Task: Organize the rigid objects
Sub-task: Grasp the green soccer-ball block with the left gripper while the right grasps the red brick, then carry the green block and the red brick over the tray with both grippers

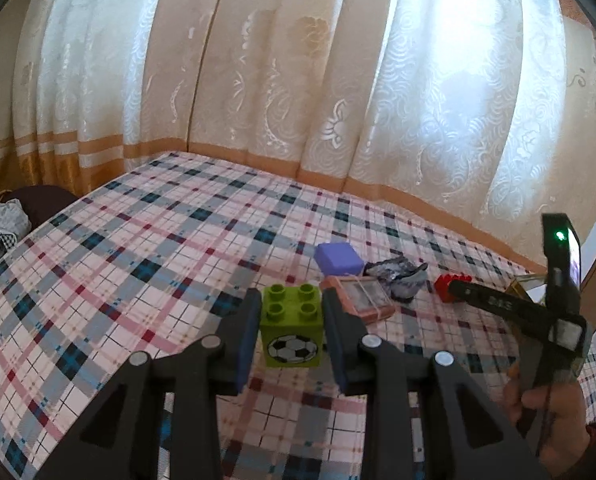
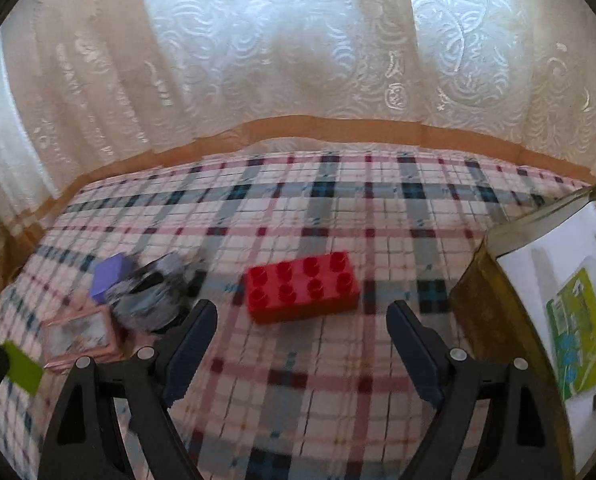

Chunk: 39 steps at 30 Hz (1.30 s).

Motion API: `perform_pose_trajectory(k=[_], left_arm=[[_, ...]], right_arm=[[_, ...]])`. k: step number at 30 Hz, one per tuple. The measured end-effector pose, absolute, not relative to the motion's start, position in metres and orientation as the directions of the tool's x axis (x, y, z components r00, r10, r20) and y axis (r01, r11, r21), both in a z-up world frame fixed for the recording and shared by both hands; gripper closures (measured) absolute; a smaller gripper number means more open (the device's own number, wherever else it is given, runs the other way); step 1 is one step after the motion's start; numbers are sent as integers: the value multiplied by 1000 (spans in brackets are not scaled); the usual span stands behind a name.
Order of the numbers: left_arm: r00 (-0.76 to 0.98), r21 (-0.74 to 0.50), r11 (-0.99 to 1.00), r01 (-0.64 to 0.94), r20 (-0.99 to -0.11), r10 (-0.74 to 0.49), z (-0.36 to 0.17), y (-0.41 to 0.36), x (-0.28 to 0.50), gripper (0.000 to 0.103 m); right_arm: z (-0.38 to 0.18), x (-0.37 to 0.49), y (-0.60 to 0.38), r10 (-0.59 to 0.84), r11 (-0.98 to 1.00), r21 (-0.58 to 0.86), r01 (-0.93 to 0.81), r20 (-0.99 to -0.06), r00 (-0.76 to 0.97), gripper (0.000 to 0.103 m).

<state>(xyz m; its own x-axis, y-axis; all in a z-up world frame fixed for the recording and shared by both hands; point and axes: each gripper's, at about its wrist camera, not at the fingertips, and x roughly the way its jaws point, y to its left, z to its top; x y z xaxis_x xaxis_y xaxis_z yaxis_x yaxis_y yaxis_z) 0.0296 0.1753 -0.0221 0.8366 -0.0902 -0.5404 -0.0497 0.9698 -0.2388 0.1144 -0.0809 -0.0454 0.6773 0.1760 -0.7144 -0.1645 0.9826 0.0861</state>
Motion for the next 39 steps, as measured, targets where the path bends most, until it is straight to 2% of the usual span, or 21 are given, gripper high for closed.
perform_pose_trajectory(k=[6,7,10,15,17,19,32,39], left_arm=[[832,-260,964,-57,-546,-98,-24,178,31,73],[831,-259,964,-60,-548,-95,-24,179,31,73],[827,-239,969,-69,-557,-79,-24,176,32,73],[831,-172,982,-81,-556,-29,-21,162,29,73],[832,-161,984,-82,-554,-21,-20,156,28,73],[831,-148,986,-75,-555,-20,-19,149,27,73],[856,-61,998,13,-516,-43,0,75,17,73],[863,-50,998,49,-500,-68,8,39,16,73]], right_arm=[[-58,137,-64,132,980,13,-198,-784,607,15],[-59,136,-59,116,977,-20,-212,-786,607,17],[-56,132,-54,141,966,-26,-255,-776,615,37],[-55,122,-58,186,958,5,-286,-770,610,37],[-50,113,-67,271,945,84,-317,-744,610,37],[-44,100,-72,301,938,99,-333,-710,637,37],[-1,32,-125,310,942,37,-334,-479,821,37],[6,25,-151,293,951,41,-307,-445,846,37]])
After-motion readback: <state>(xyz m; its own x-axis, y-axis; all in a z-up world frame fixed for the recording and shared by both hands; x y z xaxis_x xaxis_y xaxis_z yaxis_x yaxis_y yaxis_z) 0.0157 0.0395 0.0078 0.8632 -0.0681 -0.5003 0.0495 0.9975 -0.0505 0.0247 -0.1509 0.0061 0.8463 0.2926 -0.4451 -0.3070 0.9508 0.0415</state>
